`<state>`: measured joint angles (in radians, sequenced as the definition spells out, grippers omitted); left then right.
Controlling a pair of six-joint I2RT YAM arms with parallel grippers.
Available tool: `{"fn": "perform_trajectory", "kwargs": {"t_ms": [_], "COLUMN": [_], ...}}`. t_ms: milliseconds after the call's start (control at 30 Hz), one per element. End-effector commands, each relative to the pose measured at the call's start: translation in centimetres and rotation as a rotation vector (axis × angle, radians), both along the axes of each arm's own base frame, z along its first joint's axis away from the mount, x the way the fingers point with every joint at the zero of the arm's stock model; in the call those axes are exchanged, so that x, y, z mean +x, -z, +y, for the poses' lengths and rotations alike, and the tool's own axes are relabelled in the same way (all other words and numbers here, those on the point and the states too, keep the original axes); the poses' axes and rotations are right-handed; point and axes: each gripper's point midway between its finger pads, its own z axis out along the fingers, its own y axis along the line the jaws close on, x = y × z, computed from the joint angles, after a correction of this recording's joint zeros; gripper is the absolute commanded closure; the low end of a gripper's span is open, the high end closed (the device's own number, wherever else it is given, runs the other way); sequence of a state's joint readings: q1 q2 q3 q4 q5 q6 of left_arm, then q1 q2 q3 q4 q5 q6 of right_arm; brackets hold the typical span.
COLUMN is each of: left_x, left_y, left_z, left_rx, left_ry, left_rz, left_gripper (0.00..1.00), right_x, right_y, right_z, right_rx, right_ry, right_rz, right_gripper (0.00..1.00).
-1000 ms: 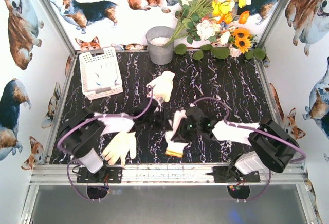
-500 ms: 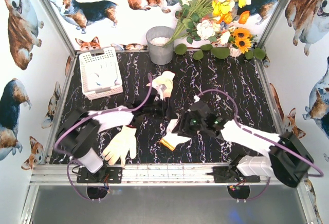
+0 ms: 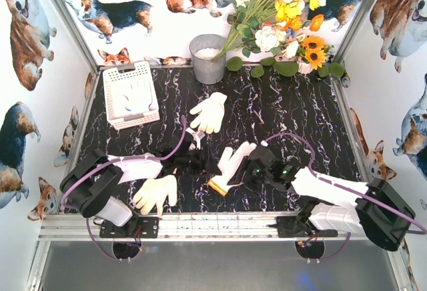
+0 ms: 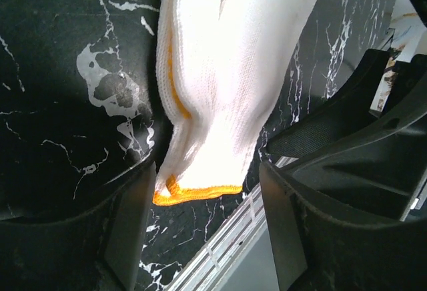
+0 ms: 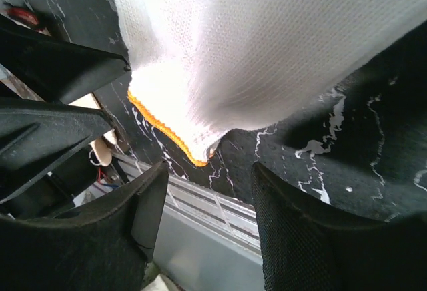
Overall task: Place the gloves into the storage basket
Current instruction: Pick up the glove from the center of the board.
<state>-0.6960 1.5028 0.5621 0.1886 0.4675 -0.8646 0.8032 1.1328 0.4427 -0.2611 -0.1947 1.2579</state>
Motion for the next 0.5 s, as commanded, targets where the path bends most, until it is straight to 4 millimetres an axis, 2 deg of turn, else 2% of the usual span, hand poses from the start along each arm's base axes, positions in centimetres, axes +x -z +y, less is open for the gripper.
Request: {"fn": "perform_trajectory", "kwargs": {"t_ms": [0, 100, 200, 333, 467], "left_x": [1.3, 2.0, 2.4, 3.0, 3.4], "left_y": [-1.7, -1.6, -1.4, -1.6, -2.0], "left_z": [-0.7, 0.3, 1.5, 3.8, 6.5], "left_rx": [-0.062, -0.013, 0.042, 0.111, 0.172], "left_ry": [-0.024, -0.057, -0.087, -0.146, -0.202], "left_rz": [-0.062, -0.098, -0.130, -0.172, -0.222], "left_gripper": [0.43, 0.43, 0.43, 0.42, 0.38], "right_x": [2.8, 3.8, 5.1, 6.4, 7.3], "right_y": [-4.2, -5.2, -5.6, -5.9, -4.6], "right_z": [-0.1, -1.5, -1.5, 0.2, 1.9], "right_rx": [-0.021, -0.146, -0.243, -0.283, -0.337], "right_ry": [0.017, -0.009, -0.050, -0.118, -0.171], "right_rz": [-0.181, -0.237, -0.258, -0.253, -0.248], "right_gripper": [0.46, 0.49, 0.52, 0.55, 0.55]}}
